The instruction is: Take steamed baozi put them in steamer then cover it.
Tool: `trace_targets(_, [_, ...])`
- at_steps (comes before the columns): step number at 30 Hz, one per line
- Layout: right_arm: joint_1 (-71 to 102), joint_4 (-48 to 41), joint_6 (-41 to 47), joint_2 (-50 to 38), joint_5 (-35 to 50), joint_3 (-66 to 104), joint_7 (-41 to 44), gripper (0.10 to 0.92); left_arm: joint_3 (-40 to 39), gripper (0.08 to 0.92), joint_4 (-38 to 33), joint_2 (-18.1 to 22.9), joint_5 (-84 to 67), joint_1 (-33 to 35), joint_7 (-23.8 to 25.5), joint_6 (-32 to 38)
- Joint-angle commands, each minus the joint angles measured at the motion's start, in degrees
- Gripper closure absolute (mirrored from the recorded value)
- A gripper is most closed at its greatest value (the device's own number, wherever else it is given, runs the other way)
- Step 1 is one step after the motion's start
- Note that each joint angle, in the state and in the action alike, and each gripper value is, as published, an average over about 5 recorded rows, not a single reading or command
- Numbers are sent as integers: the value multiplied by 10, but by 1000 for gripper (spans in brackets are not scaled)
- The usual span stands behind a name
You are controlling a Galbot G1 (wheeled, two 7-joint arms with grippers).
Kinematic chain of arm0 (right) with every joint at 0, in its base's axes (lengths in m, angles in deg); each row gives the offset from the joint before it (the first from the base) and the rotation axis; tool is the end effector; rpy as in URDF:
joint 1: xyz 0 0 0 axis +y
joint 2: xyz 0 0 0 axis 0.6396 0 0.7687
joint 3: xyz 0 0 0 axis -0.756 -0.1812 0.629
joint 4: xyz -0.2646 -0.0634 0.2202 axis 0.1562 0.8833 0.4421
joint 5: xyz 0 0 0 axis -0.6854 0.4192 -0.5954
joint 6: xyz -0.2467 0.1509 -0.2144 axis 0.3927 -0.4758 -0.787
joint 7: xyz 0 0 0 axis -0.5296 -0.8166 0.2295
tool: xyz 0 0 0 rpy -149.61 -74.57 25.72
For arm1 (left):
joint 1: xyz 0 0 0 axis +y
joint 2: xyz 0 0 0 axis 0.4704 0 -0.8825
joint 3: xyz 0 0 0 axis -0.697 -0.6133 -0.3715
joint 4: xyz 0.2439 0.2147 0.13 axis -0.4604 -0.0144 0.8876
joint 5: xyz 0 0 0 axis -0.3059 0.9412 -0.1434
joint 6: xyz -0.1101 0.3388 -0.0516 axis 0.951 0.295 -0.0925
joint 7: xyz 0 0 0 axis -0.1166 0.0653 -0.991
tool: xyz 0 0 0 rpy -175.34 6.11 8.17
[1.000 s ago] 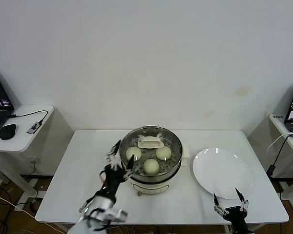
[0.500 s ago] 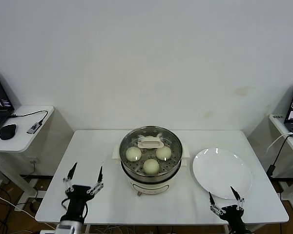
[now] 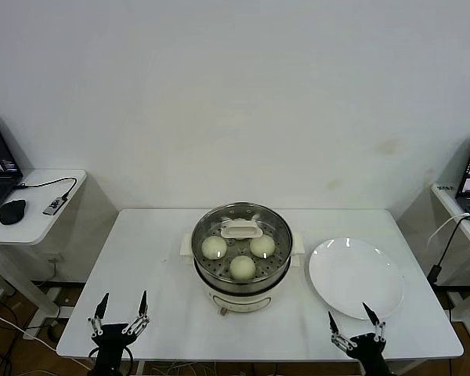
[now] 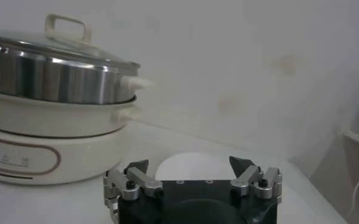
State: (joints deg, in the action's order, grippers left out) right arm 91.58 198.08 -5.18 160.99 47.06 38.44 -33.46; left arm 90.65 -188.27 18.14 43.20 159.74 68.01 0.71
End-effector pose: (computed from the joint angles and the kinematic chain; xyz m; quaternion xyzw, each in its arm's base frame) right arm 0.1112 -0.1027 -0.3674 0.0643 -0.9906 0.1005 0.0674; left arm 0.1213 0.0619 -0.3486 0.0320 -0.9993 -0.0013 0.0176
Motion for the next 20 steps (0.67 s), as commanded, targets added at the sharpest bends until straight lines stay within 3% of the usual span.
trace_targets(1, [11, 7, -2, -9, 15, -14, 0, 203, 12, 177, 37, 0, -13, 25, 32, 37])
trace_targets(20, [20, 22, 20, -18, 27, -17, -2, 203, -2, 177, 24, 2, -9, 42, 54, 15])
